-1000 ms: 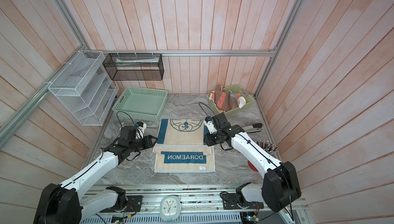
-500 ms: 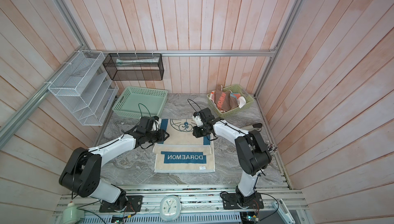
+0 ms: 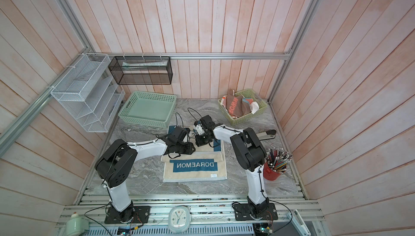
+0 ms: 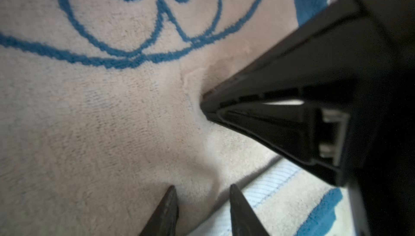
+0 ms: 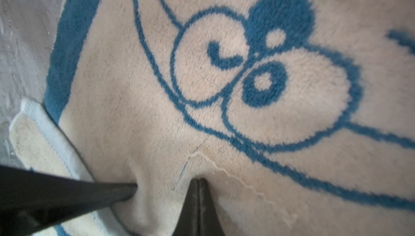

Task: Fold and stack the towels

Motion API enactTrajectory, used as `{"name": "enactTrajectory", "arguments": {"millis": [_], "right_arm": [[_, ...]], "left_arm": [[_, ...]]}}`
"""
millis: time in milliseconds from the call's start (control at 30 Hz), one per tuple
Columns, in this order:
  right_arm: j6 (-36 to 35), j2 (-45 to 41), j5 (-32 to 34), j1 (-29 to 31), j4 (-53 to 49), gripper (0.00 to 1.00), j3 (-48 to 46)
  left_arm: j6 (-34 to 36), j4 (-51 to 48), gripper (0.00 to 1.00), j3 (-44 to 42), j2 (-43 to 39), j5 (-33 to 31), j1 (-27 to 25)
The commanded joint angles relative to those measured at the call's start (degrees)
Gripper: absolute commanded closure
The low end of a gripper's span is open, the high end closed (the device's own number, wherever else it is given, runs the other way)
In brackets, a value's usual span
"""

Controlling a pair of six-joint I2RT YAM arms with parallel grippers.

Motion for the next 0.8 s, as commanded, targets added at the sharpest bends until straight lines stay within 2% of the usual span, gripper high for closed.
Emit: {"name": "enactTrajectory", "arguments": {"millis": [0,200,333,467,500,567,633,767], "right_arm": [[2.19,3.73,5.32,0.1,-1.42,1.0,0.34],[3.37,3.89,8.62,-0.01,-1.62,1.0,-0.17],[3.5,3.33,9.63,-0.15,-1.88,1.0,-0.35],[3.16,1.81,9.7,-0.15,-1.83,1.0,-0.3],[3.08,1.26,9.84,-0.19,-1.83,1.0,-0.43],[2.43,-0.46,9.95,-0.15,-1.89,0.88,-0.82],[1.97,-2.37,10.13,-0.15,-2.13,0.76,-1.41],[1.02,-6.8,11.61,1.63,-4.05,0.73,-2.19]], "left_arm": [[1.19,-5.33,0.59,-2.12,-1.76,-2.45,-3.88],[-2.73,-8.03,0.59,-9.82,-12.25,-2.57,-11.77],[-5.71,-8.73,0.59,-12.73,-19.41,-3.5,-19.37],[-6.54,-9.27,0.59,-15.29,-25.72,-6.67,-20.09],[-6.65,-9.41,0.59,-15.74,-27.14,-7.91,-19.9],[-8.33,-9.86,0.58,-17.02,-29.33,-8.88,-17.54],[-10.67,-9.11,0.58,-19.14,-30.47,-7.17,-11.74],[-11.93,-1.96,0.58,-21.77,-28.99,-2.14,-3.5]]}}
